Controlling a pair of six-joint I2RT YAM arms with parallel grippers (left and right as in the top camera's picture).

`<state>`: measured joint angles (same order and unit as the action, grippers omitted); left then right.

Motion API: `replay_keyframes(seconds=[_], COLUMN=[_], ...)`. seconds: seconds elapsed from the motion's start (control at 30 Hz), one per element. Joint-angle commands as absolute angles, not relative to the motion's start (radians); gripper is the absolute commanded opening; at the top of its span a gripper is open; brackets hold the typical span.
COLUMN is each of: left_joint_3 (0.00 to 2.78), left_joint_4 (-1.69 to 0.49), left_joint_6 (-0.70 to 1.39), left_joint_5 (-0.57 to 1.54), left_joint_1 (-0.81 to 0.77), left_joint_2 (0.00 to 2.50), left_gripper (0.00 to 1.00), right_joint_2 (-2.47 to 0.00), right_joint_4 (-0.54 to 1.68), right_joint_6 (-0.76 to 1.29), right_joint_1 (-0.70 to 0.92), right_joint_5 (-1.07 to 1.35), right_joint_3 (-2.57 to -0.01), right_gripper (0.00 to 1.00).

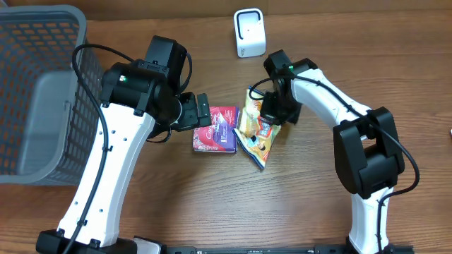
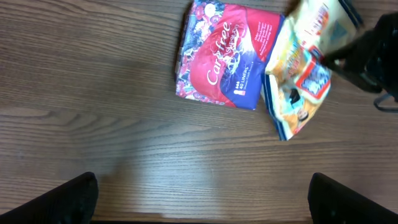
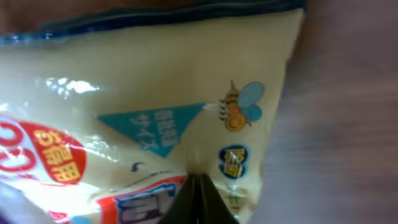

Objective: Scan the item barcode

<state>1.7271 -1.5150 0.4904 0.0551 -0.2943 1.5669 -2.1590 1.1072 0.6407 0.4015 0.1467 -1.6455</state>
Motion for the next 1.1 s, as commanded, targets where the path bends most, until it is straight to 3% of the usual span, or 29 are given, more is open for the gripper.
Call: replay_keyframes(seconds=[0.0, 0.23, 0.57, 0.63, 0.87, 1.07], left_joint_3=[1.741, 1.741, 1.741, 1.741, 1.741, 1.741], left_joint_4=[-1.514, -1.514, -1.514, -1.514, -1.513, -1.514], left_joint_6=[0.475, 0.475, 0.475, 0.475, 0.475, 0.475], left_joint_5=[0.048, 0.048, 0.048, 0.048, 0.048, 0.048], left_joint_1=[-0.295, -0.295, -0.295, -0.295, -0.295, -0.295], left_joint_2=[1.556, 1.556, 1.556, 1.556, 1.556, 1.556], left_gripper=[1.00, 1.00, 1.00, 1.00, 1.00, 1.00], right_joint_2=[-2.132, -2.135, -2.138, -2.138, -2.137, -2.135], right_joint_4=[1.227, 1.344, 1.066, 1.048, 1.137, 1.356], right_joint_6=[0.629, 0.459, 0.580, 0.580, 0.547, 0.435], right_joint_1=[0.383, 0.409, 0.537, 0.533, 0.332, 0.179], right_joint_5=[0.020, 0.179, 0.182, 0.187, 0.031, 0.054], right_joint_3=[-1.775, -1.868, -1.528, -1.511, -1.666, -1.898], right_gripper=[0.04, 0.07, 0.08, 0.04, 0.04, 0.04])
